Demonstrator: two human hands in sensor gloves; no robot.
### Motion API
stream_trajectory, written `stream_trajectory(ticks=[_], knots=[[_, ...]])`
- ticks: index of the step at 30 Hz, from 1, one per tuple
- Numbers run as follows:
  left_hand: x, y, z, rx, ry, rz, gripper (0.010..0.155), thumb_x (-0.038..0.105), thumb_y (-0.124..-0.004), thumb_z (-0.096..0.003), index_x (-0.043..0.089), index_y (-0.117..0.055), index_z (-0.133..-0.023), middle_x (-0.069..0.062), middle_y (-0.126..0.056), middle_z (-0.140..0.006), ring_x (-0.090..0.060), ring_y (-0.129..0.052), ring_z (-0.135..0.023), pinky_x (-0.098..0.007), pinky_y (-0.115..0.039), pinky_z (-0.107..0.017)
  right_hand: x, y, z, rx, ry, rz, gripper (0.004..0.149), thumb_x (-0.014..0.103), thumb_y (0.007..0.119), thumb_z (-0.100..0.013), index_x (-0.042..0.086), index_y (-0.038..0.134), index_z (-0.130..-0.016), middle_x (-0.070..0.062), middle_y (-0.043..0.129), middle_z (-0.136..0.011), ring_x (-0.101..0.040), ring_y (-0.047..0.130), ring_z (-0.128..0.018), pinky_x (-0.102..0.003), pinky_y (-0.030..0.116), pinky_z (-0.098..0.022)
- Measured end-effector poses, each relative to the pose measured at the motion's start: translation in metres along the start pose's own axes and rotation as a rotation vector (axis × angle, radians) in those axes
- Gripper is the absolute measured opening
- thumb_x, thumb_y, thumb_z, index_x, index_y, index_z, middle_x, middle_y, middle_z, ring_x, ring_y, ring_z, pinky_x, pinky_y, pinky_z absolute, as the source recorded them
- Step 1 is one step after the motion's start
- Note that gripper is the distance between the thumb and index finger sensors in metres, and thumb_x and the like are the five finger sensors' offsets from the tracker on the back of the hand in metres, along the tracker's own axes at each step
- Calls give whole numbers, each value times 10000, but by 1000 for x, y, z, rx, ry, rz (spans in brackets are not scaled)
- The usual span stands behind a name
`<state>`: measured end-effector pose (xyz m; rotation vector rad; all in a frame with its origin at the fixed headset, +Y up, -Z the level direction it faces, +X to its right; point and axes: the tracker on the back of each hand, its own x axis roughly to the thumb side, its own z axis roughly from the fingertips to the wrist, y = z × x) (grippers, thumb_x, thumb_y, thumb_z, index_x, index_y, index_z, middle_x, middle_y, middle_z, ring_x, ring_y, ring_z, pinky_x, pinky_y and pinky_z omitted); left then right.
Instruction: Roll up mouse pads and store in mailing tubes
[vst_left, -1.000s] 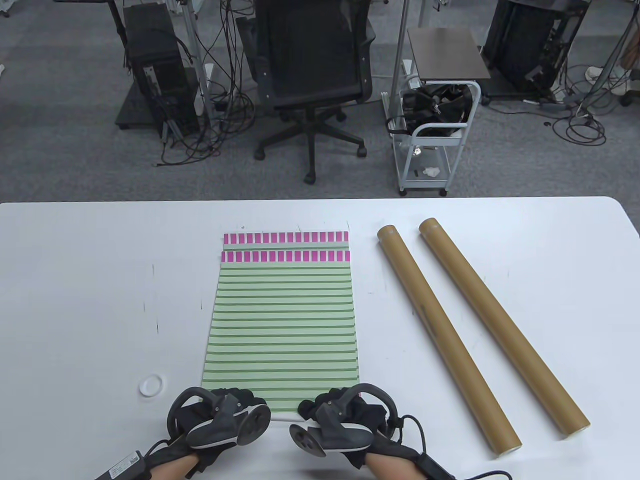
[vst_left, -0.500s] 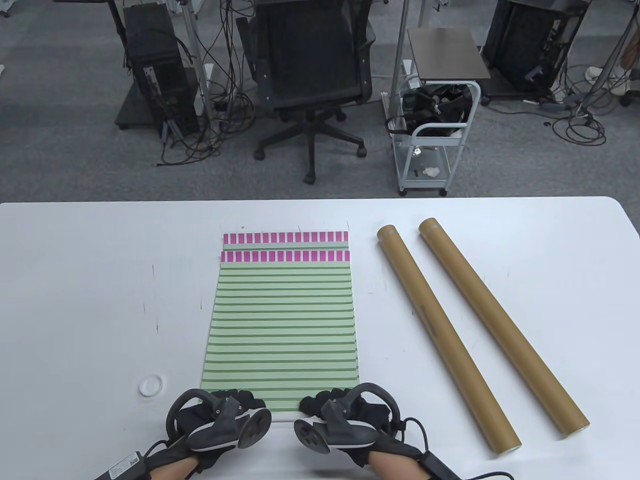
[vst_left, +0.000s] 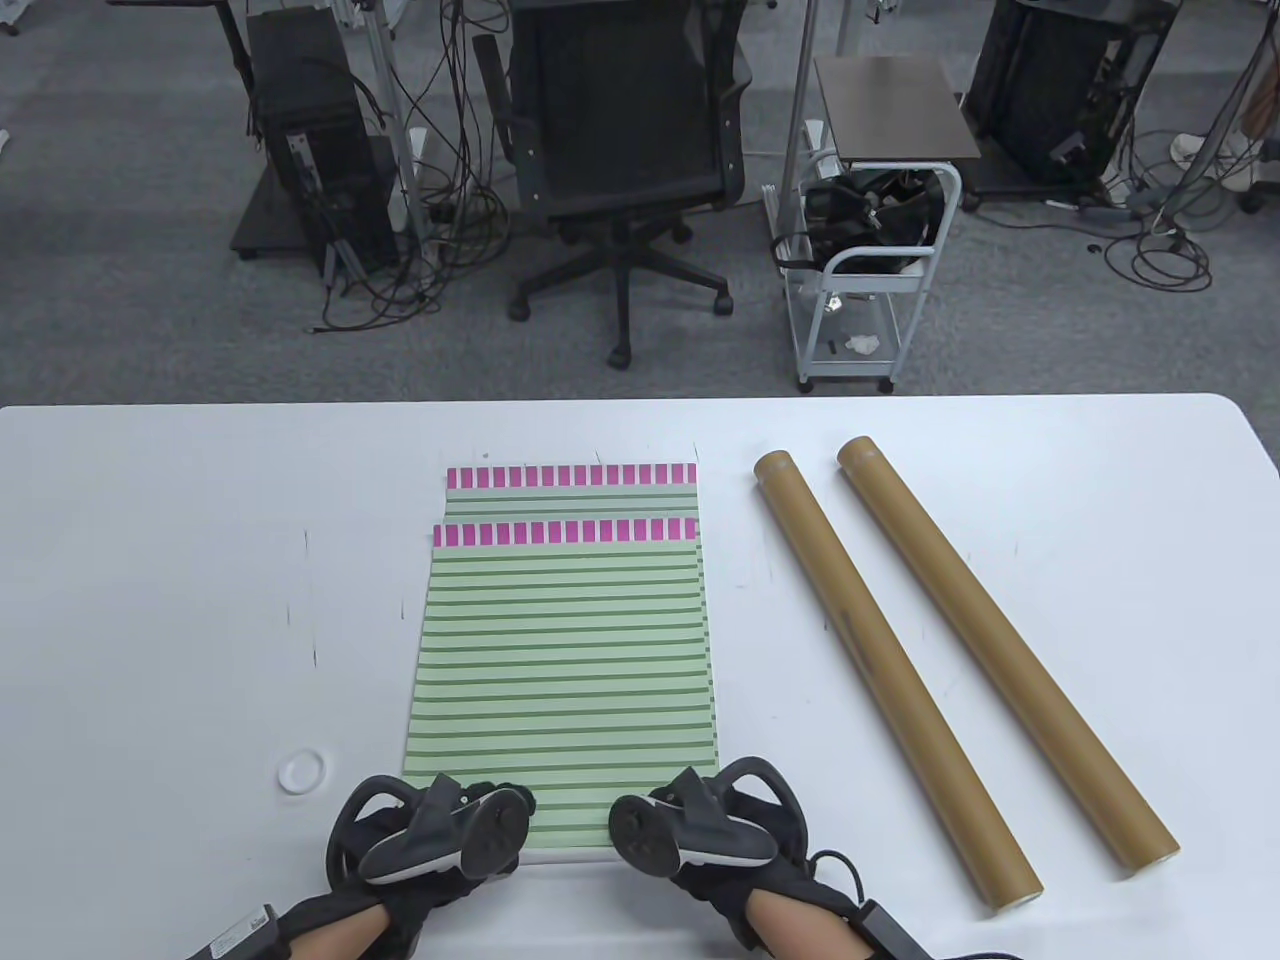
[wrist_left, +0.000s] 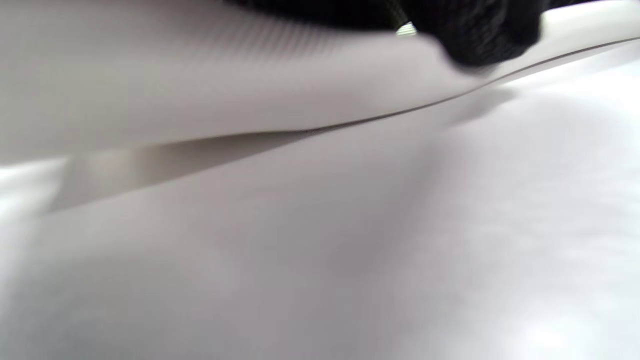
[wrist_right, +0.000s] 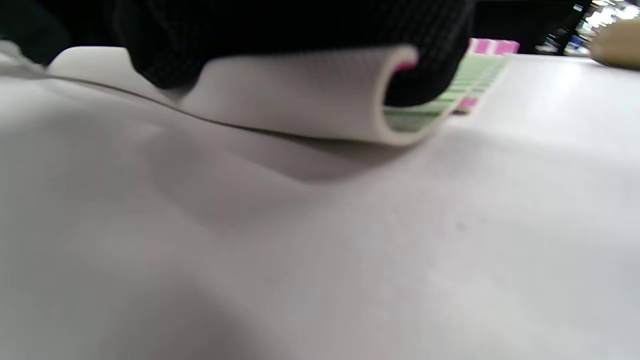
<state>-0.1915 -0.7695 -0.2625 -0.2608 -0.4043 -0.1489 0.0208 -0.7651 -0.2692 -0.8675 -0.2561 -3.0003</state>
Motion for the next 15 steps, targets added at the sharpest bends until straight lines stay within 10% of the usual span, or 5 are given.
stream_trajectory(ticks=[7, 15], knots=[[10, -1, -6, 4, 52, -158, 648, 485, -653, -369, 378, -433, -968, 30, -551, -989, -91, -811, -748, -268, -772, -606, 10, 4, -4, 76, -39, 95, 440, 265, 695, -468, 340, 599, -891, -102, 695, -831, -202, 833, -580, -385, 765, -506], [24, -1, 4, 32, -56, -205, 424, 411, -691, -415, 378, -642, -836, 119, -771, -791, -23, -946, -501, -164, -879, -390, 28, -1, 2, -3, -127, 250, 428, 235, 763, -461, 299, 688, -878, -70, 833, -750, -186, 925, -526, -328, 855, -440]])
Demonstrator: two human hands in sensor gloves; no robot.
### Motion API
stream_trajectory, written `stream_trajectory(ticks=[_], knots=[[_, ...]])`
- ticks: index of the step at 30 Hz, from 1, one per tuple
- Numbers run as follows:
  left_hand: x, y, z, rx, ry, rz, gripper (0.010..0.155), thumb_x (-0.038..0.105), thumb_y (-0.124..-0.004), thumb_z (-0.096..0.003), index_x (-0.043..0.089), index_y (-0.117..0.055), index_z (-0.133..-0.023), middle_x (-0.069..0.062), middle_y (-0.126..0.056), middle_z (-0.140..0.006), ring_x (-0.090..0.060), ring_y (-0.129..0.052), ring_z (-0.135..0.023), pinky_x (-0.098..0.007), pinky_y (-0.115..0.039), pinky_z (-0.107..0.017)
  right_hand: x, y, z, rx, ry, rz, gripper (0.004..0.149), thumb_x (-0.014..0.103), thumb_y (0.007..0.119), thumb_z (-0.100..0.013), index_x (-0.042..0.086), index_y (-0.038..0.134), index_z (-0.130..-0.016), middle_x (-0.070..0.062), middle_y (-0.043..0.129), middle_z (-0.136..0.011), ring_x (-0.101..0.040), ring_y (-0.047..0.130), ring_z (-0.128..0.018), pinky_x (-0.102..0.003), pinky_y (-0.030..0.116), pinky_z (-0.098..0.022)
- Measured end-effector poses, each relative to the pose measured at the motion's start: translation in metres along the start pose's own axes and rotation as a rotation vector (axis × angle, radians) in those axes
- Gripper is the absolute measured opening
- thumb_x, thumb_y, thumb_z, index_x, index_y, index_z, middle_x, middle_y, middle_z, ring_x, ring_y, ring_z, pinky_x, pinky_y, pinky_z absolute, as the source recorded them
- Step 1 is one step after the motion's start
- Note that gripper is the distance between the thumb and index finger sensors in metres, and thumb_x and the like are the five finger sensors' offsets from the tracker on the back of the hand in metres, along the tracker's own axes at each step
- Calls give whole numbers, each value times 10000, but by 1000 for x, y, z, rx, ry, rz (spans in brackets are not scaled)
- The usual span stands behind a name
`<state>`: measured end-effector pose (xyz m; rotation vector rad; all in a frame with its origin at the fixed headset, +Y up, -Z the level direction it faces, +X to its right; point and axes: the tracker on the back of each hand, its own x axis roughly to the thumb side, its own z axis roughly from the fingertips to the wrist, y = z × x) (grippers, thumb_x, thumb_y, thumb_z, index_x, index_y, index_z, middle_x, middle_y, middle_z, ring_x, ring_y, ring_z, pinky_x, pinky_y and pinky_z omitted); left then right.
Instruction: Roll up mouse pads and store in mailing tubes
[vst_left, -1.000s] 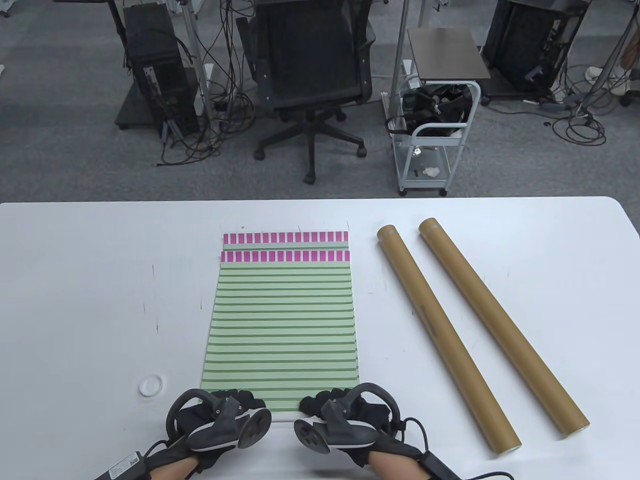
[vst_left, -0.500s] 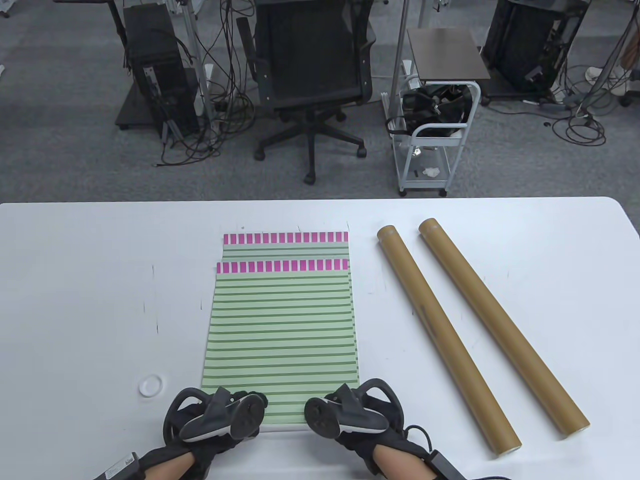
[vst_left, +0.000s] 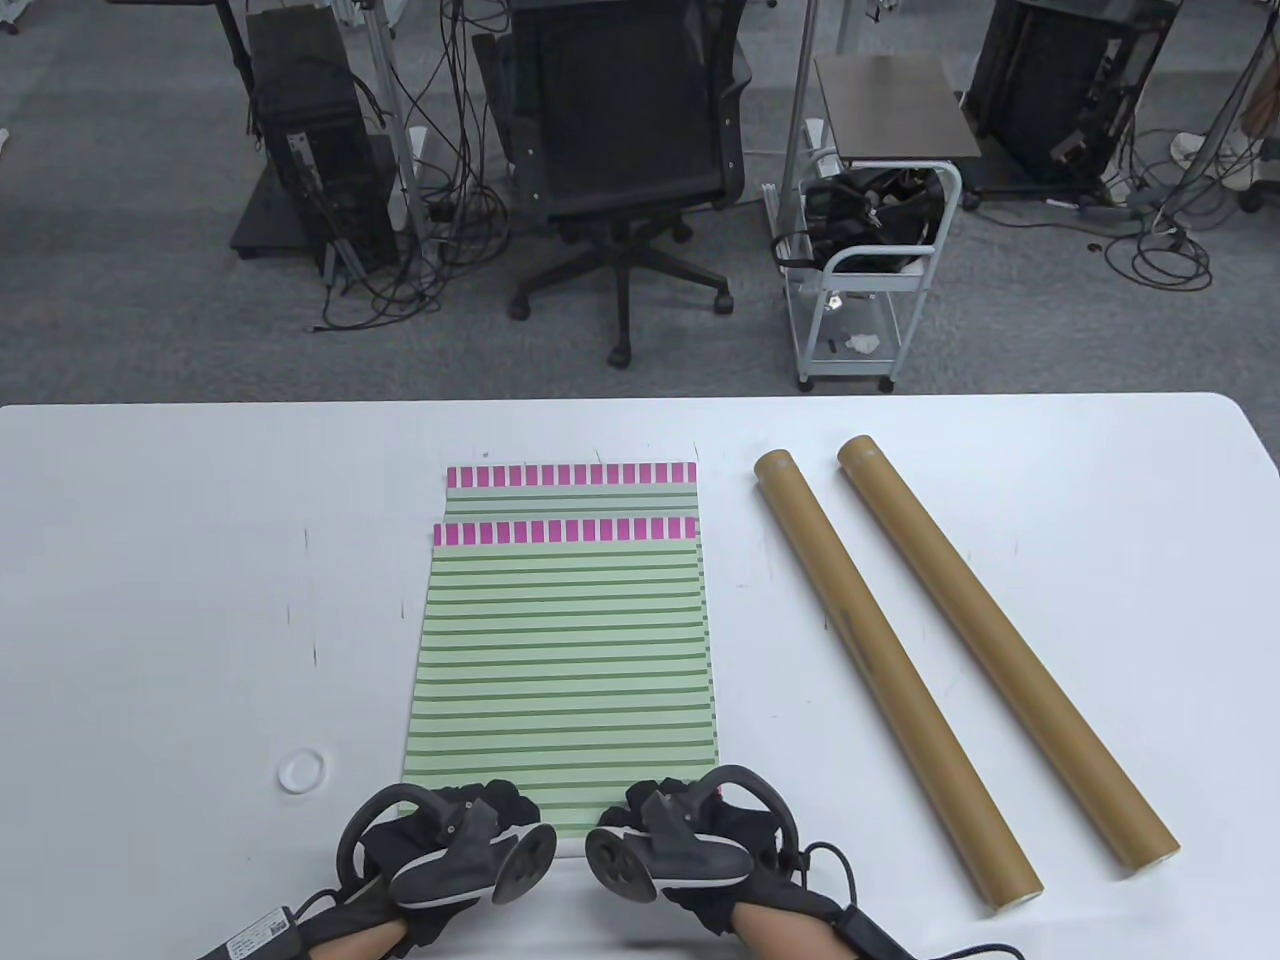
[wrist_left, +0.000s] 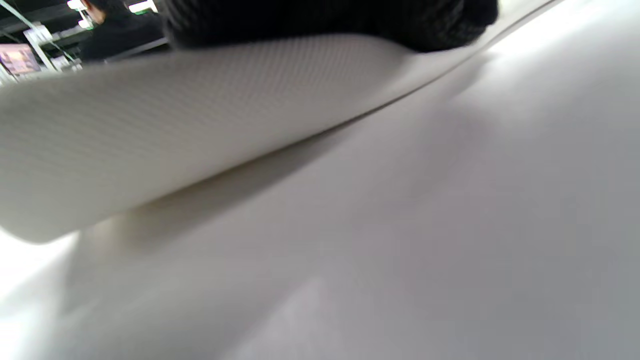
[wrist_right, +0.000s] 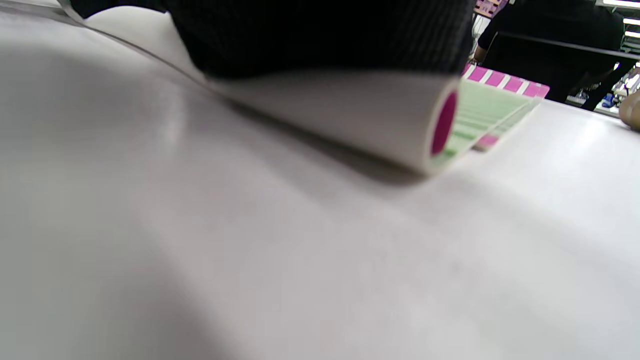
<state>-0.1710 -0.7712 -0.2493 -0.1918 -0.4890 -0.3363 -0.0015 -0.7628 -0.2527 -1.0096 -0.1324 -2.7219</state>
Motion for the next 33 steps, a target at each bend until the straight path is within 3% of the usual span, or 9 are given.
stream_trajectory(ticks=[4, 7, 10, 12, 16, 24, 27, 29, 33], knots=[[-3, -2, 1, -35, -20, 73, 436, 415, -702, -421, 366, -605, -843, 119, -758, -797, -13, -954, -521, -153, -892, -414, 2, -3, 3, 3, -10, 19, 432, 278, 776, -453, 259, 720, -881, -71, 880, -764, -198, 955, -554, -319, 876, -444], [-5, -6, -3, -57, -18, 91, 444, 399, -651, -424, 387, -568, -861, 125, -742, -820, -14, -921, -513, -158, -855, -415, -2, -2, 5, 6, -4, -53, 530, 397, 790, -416, 217, 735, -912, -97, 866, -795, -229, 936, -587, -351, 851, -471], [-7, -7, -6, -41, 31, 99, 432, 386, -634, -416, 421, -608, -846, 127, -754, -804, -37, -908, -516, -185, -830, -416, 1, 0, 5, -6, -4, -24, 557, 401, 807, -396, 206, 722, -910, -101, 860, -792, -234, 924, -582, -361, 840, -469], [-9, -5, -6, -29, 92, 91, 417, 411, -659, -402, 456, -658, -816, 115, -799, -773, -28, -906, -470, -156, -816, -287, 3, 0, 4, -12, -7, 13, 561, 404, 798, -390, 198, 722, -906, -103, 868, -784, -231, 934, -576, -364, 849, -461], [-7, -2, -3, 10, 105, 36, 417, 442, -686, -384, 419, -700, -801, 119, -846, -685, -4, -897, -348, -146, -797, -206, 1, 1, 1, -12, 23, 43, 528, 402, 764, -373, 243, 699, -873, -68, 863, -762, -191, 933, -554, -333, 856, -454], [-5, 1, 8, 133, 38, 60, 387, 451, -798, -367, 407, -818, -751, 136, -943, -673, -73, -1011, -335, -85, -897, -194, 2, -1, -1, -21, 26, 15, 466, 358, 797, -388, 236, 741, -834, -80, 892, -733, -200, 959, -527, -336, 880, -429], [-2, 0, 10, 117, 38, 69, 390, 437, -797, -387, 387, -803, -774, 116, -911, -727, -105, -1005, -358, -97, -905, -208, 3, -2, 0, -24, 11, 30, 464, 345, 802, -403, 216, 745, -845, -93, 894, -740, -212, 961, -539, -349, 882, -437], [0, -2, 8, 73, 28, 76, 423, 418, -763, -416, 418, -680, -831, 122, -775, -829, -118, -980, -384, -108, -887, -225, 3, -2, 0, -27, 16, 26, 464, 347, 804, -400, 219, 748, -843, -92, 893, -740, -209, 962, -539, -343, 882, -438], [-4, -3, 3, 59, 38, 102, 419, 411, -753, -405, 417, -711, -821, 113, -823, -769, -117, -943, -419, -154, -843, -257, 0, -1, 1, -28, 20, 2, 464, 352, 808, -398, 226, 750, -841, -87, 892, -738, -207, 956, -538, -345, 873, -440]])
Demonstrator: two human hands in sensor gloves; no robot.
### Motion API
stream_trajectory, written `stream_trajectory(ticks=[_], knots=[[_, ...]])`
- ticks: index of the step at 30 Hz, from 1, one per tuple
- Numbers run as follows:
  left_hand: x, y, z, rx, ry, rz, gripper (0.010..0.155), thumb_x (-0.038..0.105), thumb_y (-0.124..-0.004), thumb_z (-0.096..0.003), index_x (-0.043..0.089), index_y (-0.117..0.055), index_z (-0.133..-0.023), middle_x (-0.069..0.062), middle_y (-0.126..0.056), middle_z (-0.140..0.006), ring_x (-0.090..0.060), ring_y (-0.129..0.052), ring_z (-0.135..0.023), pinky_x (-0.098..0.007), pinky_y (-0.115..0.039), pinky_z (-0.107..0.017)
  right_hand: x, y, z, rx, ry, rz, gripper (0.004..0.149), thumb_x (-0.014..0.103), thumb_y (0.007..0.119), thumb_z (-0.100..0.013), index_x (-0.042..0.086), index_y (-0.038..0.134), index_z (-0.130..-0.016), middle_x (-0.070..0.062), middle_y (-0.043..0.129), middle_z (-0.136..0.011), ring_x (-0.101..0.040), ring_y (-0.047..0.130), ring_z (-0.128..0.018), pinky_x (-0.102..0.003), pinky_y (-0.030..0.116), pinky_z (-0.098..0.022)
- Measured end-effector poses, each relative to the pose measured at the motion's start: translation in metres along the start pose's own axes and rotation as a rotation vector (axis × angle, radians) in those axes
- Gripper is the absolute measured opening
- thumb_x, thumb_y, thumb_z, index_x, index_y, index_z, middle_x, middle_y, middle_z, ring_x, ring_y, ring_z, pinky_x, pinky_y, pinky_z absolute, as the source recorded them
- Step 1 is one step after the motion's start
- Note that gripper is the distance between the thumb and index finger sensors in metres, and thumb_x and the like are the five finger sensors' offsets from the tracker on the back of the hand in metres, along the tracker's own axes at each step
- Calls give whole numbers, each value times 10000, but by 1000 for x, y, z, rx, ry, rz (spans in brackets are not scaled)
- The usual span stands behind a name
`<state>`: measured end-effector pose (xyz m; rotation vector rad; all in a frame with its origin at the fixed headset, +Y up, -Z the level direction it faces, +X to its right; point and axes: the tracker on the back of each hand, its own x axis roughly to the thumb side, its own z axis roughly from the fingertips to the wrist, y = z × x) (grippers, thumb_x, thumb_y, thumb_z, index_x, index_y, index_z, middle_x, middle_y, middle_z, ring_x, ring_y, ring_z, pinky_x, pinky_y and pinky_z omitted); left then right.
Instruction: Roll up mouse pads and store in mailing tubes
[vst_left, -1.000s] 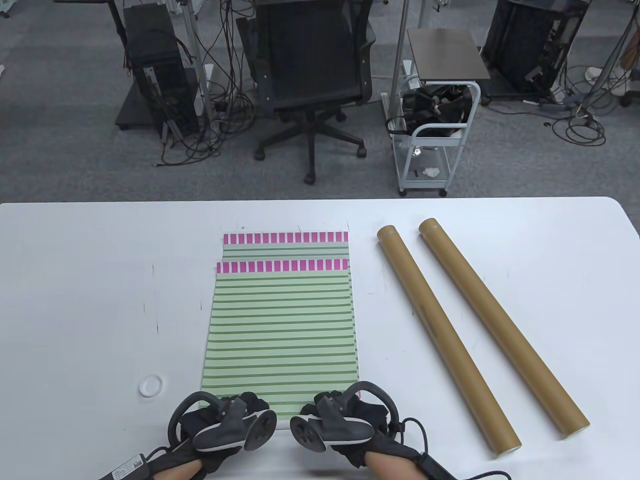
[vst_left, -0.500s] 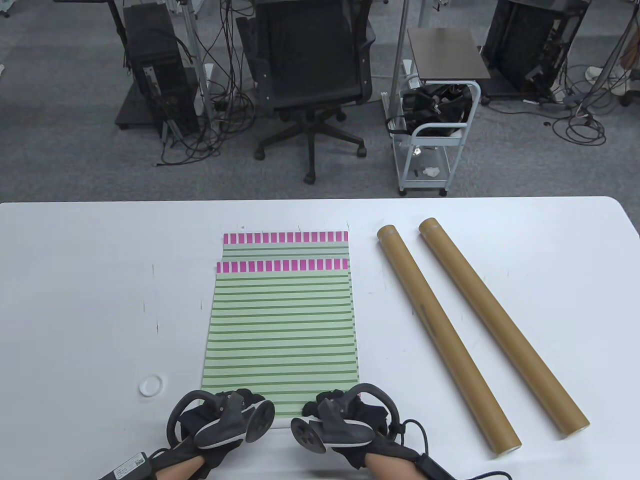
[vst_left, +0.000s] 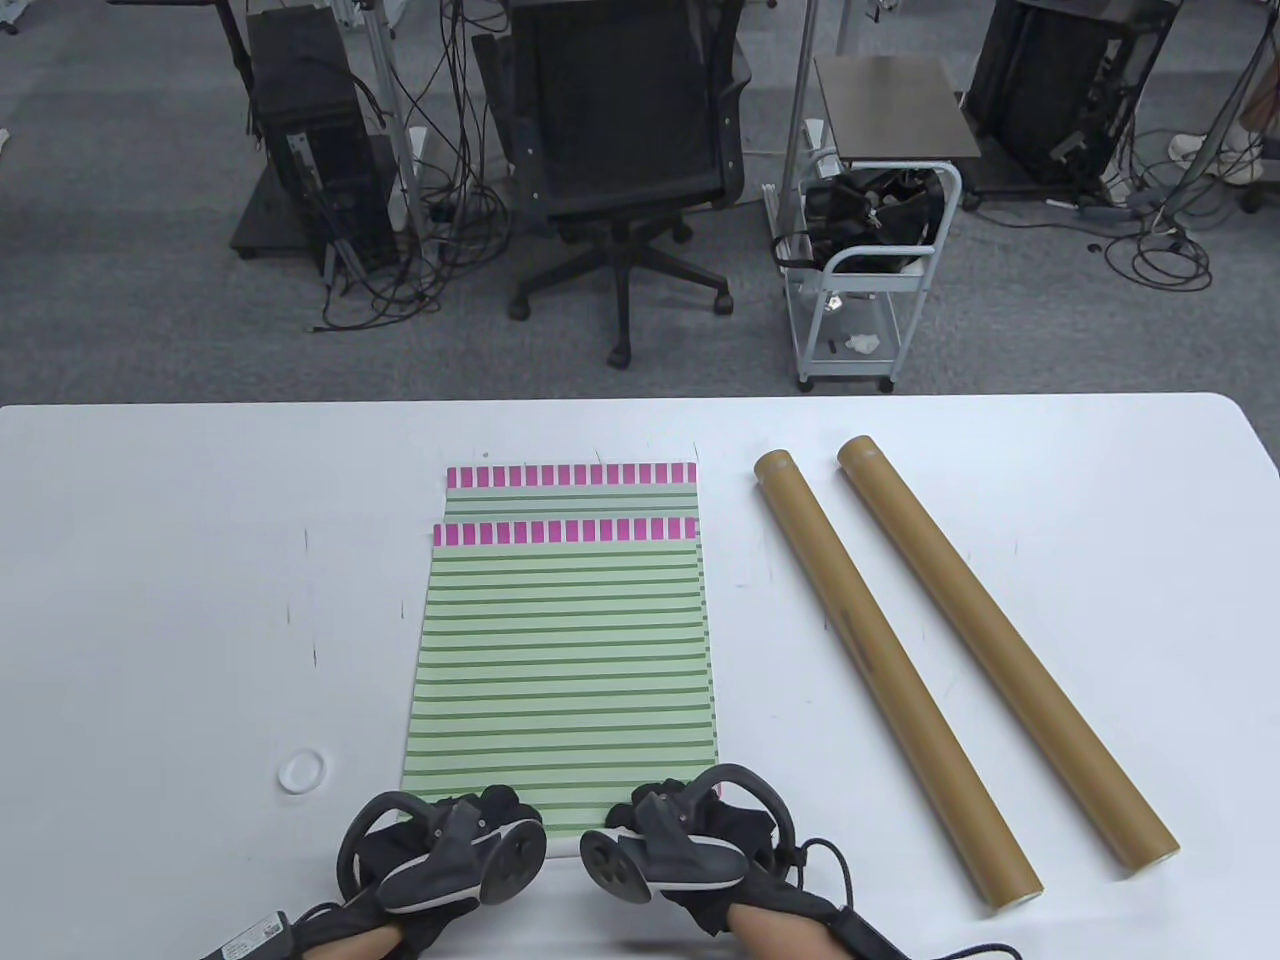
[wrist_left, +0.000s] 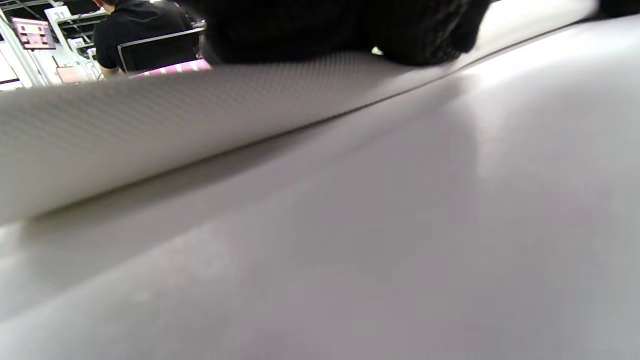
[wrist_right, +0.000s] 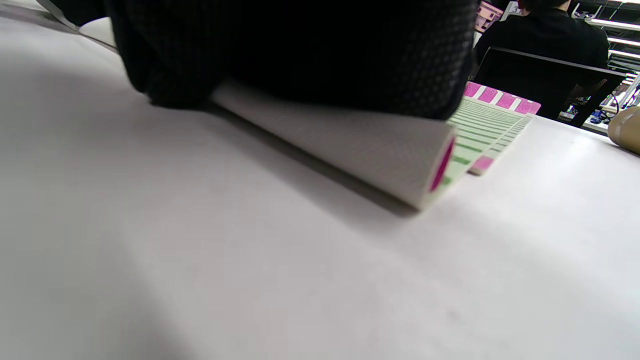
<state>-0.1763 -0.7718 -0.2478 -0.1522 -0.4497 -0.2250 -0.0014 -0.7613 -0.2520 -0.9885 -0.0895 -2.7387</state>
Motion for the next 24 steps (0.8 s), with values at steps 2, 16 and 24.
stream_trajectory(ticks=[2, 16, 24], knots=[[0, -1, 0, -2, -1, -15, 411, 412, -745, -407, 405, -739, -819, 93, -852, -744, -108, -938, -415, -154, -837, -257, -1, 0, 0, 8, -9, -8, 471, 346, 809, -398, 226, 748, -849, -85, 887, -747, -209, 950, -548, -349, 867, -448], [-4, -1, 2, 38, -52, 1, 534, 539, -836, -299, 370, -797, -804, 98, -890, -759, -138, -970, -454, -163, -864, -289, -2, 1, 0, -13, 5, -12, 474, 354, 813, -374, 249, 761, -833, -62, 896, -735, -197, 950, -541, -348, 852, -446], [1, -1, 5, 111, -74, -105, 454, 547, -832, -326, 375, -841, -745, 122, -943, -701, -131, -995, -531, -197, -869, -348, -3, 1, 0, 65, -8, -9, 522, 359, 806, -392, 234, 710, -890, -69, 856, -791, -220, 920, -607, -394, 822, -502]])
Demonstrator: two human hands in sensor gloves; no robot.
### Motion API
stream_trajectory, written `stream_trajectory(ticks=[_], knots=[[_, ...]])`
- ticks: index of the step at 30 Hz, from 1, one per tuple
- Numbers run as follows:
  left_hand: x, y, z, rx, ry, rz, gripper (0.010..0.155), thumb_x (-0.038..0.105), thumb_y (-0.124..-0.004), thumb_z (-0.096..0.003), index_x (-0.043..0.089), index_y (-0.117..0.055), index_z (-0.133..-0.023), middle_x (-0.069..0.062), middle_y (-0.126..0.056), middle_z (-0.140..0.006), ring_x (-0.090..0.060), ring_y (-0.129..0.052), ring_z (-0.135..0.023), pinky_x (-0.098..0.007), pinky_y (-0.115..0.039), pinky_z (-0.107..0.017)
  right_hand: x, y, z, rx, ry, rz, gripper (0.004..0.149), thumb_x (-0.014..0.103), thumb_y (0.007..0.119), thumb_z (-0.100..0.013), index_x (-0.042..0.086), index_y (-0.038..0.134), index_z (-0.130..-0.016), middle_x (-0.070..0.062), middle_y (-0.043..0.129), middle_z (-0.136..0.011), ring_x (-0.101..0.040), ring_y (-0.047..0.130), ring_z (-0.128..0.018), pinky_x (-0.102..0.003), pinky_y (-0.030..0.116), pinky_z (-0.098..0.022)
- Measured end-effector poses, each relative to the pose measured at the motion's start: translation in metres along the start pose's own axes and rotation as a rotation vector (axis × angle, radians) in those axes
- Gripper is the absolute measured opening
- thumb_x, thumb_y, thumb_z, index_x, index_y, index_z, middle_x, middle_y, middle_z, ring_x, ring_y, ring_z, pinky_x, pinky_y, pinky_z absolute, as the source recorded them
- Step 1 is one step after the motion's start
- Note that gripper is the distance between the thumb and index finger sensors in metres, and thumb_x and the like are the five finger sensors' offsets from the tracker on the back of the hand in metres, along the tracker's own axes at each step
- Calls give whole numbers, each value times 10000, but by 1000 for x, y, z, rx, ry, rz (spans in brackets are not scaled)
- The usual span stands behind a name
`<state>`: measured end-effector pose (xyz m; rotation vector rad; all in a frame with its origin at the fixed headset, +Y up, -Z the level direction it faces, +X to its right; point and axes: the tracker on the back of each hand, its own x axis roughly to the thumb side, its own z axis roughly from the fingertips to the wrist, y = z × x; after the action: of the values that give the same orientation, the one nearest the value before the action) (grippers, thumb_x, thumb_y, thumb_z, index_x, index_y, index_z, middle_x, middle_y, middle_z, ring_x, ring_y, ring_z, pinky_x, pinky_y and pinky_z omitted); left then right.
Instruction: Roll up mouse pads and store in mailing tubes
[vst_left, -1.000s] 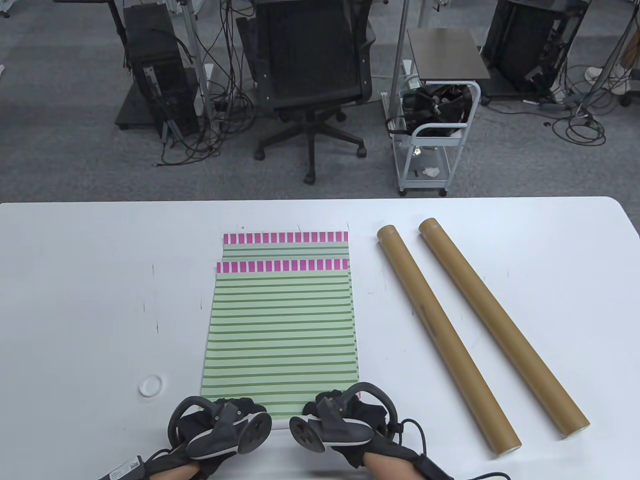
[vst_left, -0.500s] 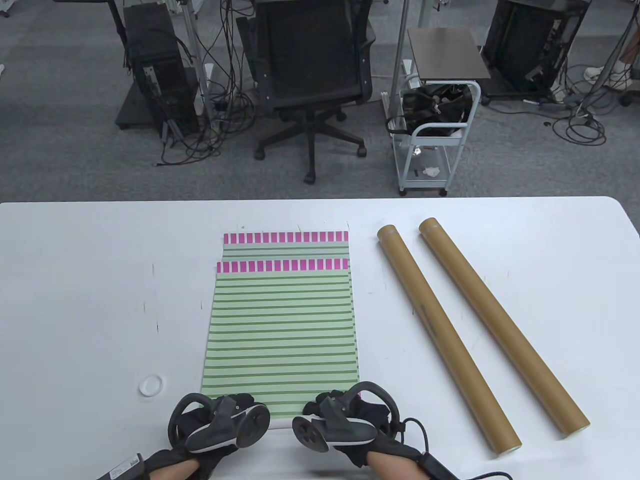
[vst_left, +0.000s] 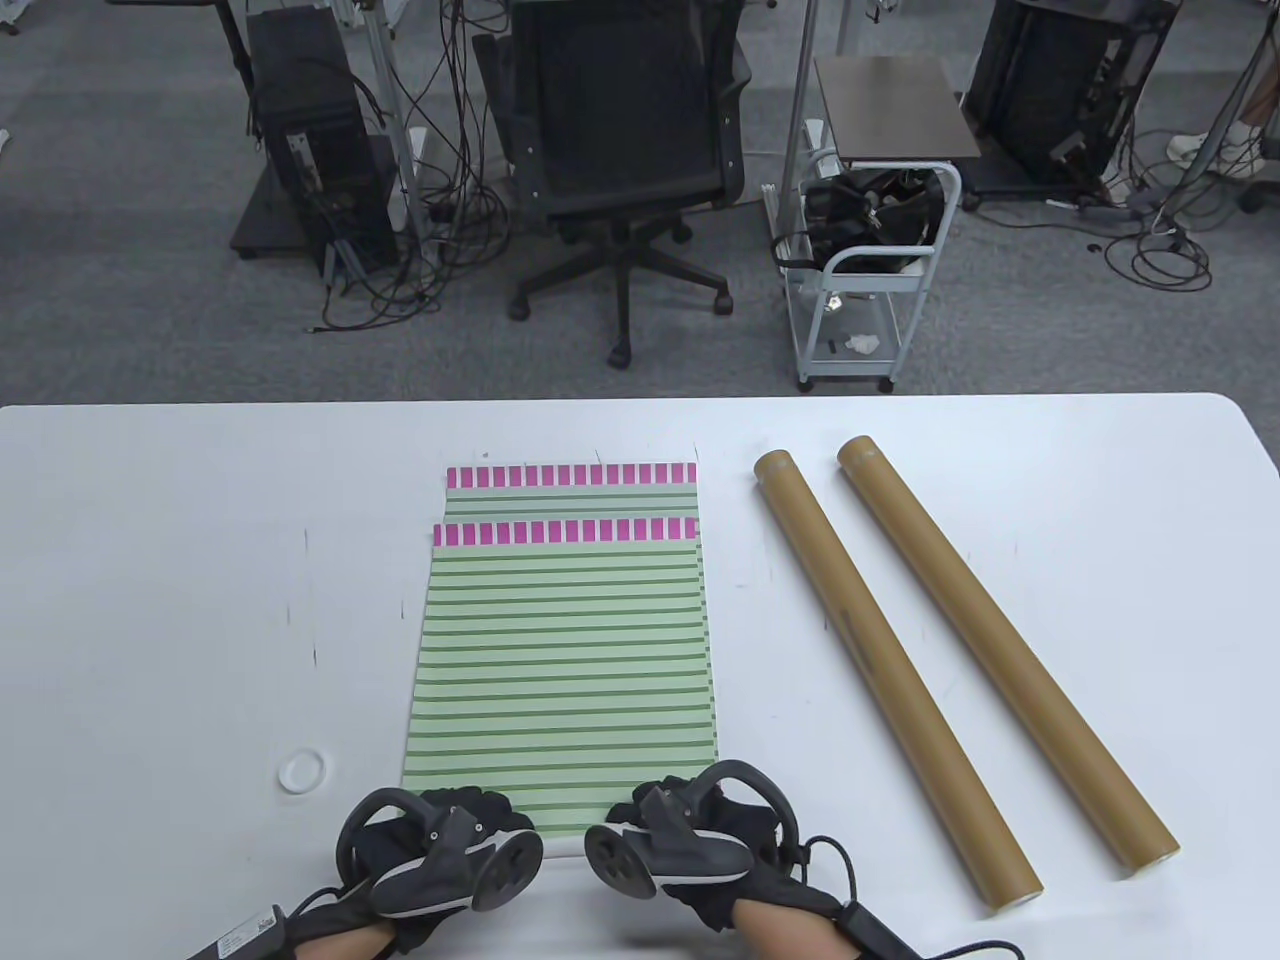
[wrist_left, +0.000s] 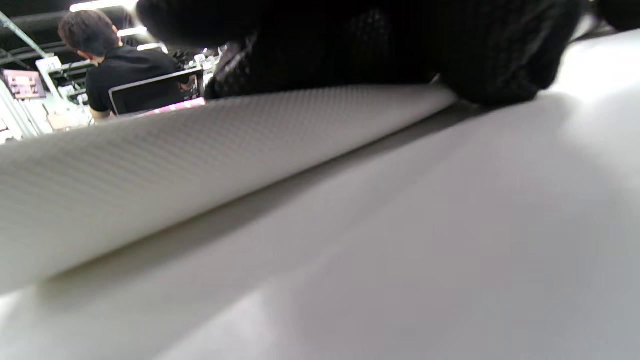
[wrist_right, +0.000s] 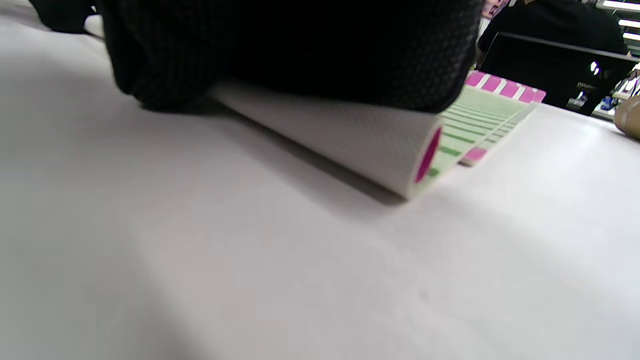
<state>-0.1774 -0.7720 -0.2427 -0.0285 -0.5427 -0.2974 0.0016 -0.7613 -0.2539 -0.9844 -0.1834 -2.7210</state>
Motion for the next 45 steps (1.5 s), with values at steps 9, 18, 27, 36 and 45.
stream_trajectory(ticks=[9, 18, 27, 36, 45], knots=[[11, -3, 2, 41, 4, -175, 507, 541, -804, -326, 374, -792, -804, 124, -975, -677, -110, -1072, -512, -141, -922, -304, 4, -1, 3, -82, 10, 57, 457, 308, 785, -433, 228, 753, -881, -65, 894, -747, -213, 946, -571, -360, 840, -466], [4, -8, -1, 4, 2, -57, 440, 509, -825, -338, 354, -832, -750, 131, -935, -738, -136, -1013, -596, -203, -885, -410, -5, 1, 3, -65, 25, -68, 478, 320, 819, -405, 217, 770, -869, -71, 880, -741, -228, 927, -572, -383, 823, -472], [8, -13, -4, -5, -35, -140, 460, 516, -757, -383, 306, -807, -790, 105, -927, -724, -111, -994, -632, -239, -876, -504, 0, -1, 5, -91, 7, 1, 464, 326, 801, -419, 223, 783, -871, -56, 898, -724, -199, 943, -546, -345, 841, -453], [-15, -7, -9, -219, -90, 102, 425, 504, -765, -374, 354, -827, -767, 120, -955, -654, -83, -1034, -541, -178, -913, -399, -1, -4, 5, 53, -40, -168, 420, 303, 769, -409, 258, 788, -826, -37, 925, -663, -166, 978, -484, -304, 877, -394], [-16, -14, -15, -163, 51, -15, 541, 448, -652, -389, 441, -543, -919, 118, -648, -942, -101, -840, -748, -231, -808, -570, -4, 4, 4, -50, 20, -70, 525, 287, 711, -435, 348, 598, -944, -54, 705, -871, -198, 854, -608, -377, 792, -507]])
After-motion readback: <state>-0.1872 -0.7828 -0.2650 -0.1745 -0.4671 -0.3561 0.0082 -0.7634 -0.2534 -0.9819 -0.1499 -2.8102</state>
